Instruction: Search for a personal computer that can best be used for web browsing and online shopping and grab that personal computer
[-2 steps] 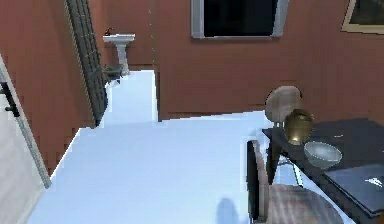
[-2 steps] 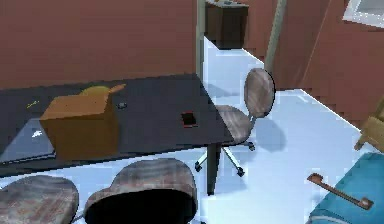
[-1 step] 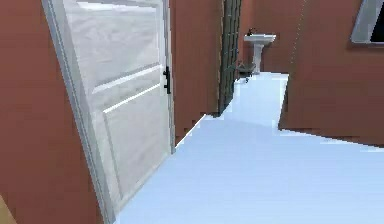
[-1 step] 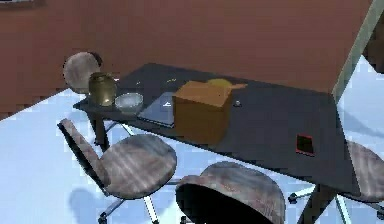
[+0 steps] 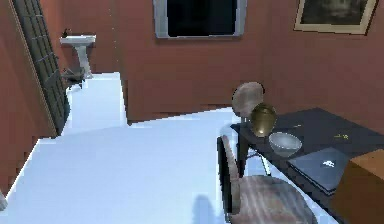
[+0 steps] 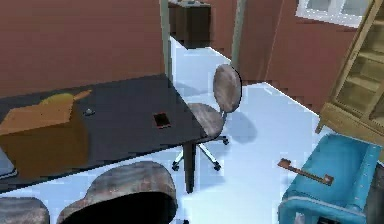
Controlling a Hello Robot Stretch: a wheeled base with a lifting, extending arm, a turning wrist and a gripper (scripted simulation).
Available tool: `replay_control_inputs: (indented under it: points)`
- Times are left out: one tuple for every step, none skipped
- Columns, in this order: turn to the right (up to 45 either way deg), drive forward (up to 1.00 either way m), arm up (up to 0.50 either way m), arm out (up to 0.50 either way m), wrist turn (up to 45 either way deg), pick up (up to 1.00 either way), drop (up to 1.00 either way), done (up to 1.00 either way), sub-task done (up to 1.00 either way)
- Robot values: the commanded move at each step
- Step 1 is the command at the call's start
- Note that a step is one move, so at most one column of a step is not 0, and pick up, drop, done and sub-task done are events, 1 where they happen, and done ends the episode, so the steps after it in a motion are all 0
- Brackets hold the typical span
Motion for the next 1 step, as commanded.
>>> replay_control_inputs:
  points:
    - [15.0, 0.00, 0.00, 0.00, 0.0, 0.00, 0.00, 0.00, 0.00]
